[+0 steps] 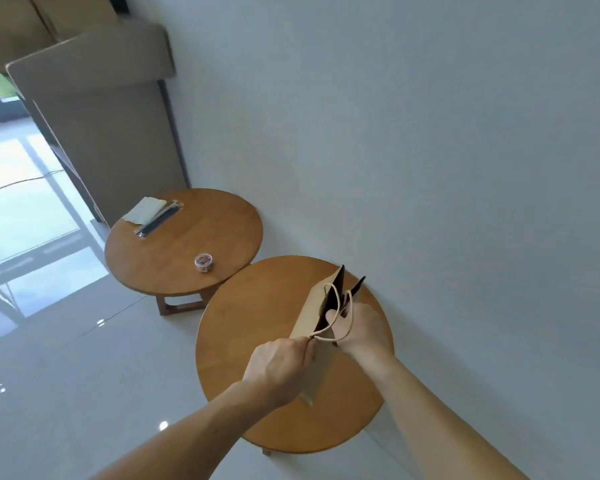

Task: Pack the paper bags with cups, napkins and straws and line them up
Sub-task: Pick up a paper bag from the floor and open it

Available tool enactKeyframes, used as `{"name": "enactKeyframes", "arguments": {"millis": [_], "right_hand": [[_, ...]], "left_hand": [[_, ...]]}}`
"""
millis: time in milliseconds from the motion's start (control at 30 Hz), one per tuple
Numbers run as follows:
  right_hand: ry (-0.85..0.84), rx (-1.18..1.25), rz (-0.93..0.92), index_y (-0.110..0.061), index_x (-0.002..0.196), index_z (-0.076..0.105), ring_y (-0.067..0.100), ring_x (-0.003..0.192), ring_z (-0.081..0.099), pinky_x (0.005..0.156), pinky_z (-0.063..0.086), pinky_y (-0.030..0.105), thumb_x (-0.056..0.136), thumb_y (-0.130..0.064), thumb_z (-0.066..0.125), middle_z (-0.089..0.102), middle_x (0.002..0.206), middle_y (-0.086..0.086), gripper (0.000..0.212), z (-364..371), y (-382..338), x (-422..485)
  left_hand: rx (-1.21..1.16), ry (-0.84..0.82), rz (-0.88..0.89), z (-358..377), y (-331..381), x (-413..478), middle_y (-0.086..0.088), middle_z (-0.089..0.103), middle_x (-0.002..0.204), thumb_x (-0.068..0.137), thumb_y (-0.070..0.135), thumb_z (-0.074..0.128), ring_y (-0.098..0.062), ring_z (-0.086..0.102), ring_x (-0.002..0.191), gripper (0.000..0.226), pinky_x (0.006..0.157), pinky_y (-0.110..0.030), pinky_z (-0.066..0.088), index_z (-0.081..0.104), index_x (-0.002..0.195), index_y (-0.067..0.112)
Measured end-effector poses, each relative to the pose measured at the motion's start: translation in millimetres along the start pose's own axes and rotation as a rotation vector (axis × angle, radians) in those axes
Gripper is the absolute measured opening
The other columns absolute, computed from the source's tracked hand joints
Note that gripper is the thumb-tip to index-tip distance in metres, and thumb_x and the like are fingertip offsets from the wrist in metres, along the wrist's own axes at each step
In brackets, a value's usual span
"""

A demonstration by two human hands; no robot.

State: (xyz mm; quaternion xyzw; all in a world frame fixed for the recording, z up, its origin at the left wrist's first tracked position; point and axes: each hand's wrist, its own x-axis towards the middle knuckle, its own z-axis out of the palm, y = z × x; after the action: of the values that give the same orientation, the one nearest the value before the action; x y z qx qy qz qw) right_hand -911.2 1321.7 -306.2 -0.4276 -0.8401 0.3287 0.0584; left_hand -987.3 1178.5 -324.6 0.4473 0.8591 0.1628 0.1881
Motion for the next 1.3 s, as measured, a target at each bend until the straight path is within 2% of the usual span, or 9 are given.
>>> {"name": "enactKeyframes", "arguments": {"millis": [200,333,467,600,700,900,1100,1233,1300], "right_hand": [[0.01,-0.11,0.022,-0.021,0.06,0.051,0.02,0.065,0.062,0.05,0.037,0.026,0.092,-0.041,0.053,0.063,0.067,-0.002,0.038,60,-103,27],[0.01,-0.052,0.005,-0.02,0.055,0.049,0.017,0.056,0.059,0.046,0.033,0.024,0.09,-0.038,0.051,0.064,0.062,0.001,0.039,98,-166,46],[-0.068,-0.05,-0.042,-0.017,0.051,0.053,0.021,0.056,0.06,0.051,0.038,0.027,0.09,-0.035,0.05,0.067,0.062,0.006,0.043,127,-210,70],[-0.117,-0.068,-0.126,-0.018,0.045,0.045,0.014,0.044,0.041,0.048,0.029,0.027,0.089,-0.029,0.054,0.05,0.048,-0.001,0.047,154,-238,101],[-0.13,-0.019,-0.171,-0.017,0.045,0.037,0.016,0.048,0.036,0.052,0.027,0.032,0.089,-0.028,0.056,0.038,0.046,-0.001,0.049,175,-259,132],[-0.206,0.069,-0.227,-0.014,0.051,0.039,0.02,0.054,0.045,0.056,0.035,0.035,0.088,-0.027,0.057,0.042,0.051,0.003,0.044,220,-295,216],[-0.221,-0.068,-0.202,-0.017,0.048,0.033,0.012,0.044,0.032,0.05,0.024,0.031,0.088,-0.029,0.06,0.031,0.044,-0.005,0.05,224,-304,302],[-0.197,-0.135,-0.162,-0.023,0.043,0.034,0.009,0.042,0.034,0.048,0.025,0.027,0.084,-0.029,0.062,0.038,0.036,-0.007,0.05,220,-310,346],[-0.189,-0.123,-0.13,-0.026,0.043,0.037,0.007,0.041,0.036,0.046,0.026,0.023,0.086,-0.032,0.062,0.042,0.036,-0.012,0.05,221,-314,361]], "left_hand": [[-0.09,0.027,-0.047,-52,-105,11,0.008,0.056,0.076,0.103,0.053,0.02,-0.02,0.053,0.074,0.046,0.066,-0.033,0.037,0.046,0.073,0.03],[-0.244,0.053,-0.169,-98,-180,26,0.007,0.06,0.073,0.101,0.056,0.021,-0.015,0.06,0.076,0.054,0.069,-0.034,0.048,0.059,0.076,0.026],[-0.19,0.093,-0.288,-137,-250,43,0.008,0.062,0.074,0.1,0.046,0.031,-0.011,0.062,0.07,0.044,0.068,-0.033,0.056,0.06,0.074,0.026],[-0.168,0.026,-0.417,-168,-307,64,0.004,0.061,0.067,0.093,0.038,0.046,-0.012,0.065,0.064,0.033,0.058,-0.025,0.057,0.06,0.066,0.024],[-0.244,0.009,-0.487,-186,-340,84,0.003,0.06,0.065,0.087,0.039,0.059,-0.011,0.065,0.06,0.025,0.055,-0.019,0.055,0.064,0.07,0.022],[-0.116,0.033,-0.515,-218,-387,154,0.005,0.061,0.066,0.095,0.04,0.055,-0.009,0.063,0.058,0.029,0.052,-0.016,0.051,0.063,0.071,0.025],[-0.006,0.082,-0.503,-269,-429,229,0.01,0.06,0.069,0.099,0.036,0.046,-0.007,0.061,0.059,0.029,0.046,-0.013,0.04,0.062,0.076,0.029],[0.157,0.158,-0.431,-301,-449,272,0.009,0.058,0.069,0.098,0.031,0.042,-0.006,0.058,0.061,0.029,0.053,-0.018,0.048,0.064,0.082,0.024],[0.213,0.176,-0.39,-312,-456,291,0.013,0.051,0.062,0.098,0.029,0.041,-0.006,0.054,0.054,0.027,0.048,-0.015,0.038,0.058,0.077,0.025]]}}
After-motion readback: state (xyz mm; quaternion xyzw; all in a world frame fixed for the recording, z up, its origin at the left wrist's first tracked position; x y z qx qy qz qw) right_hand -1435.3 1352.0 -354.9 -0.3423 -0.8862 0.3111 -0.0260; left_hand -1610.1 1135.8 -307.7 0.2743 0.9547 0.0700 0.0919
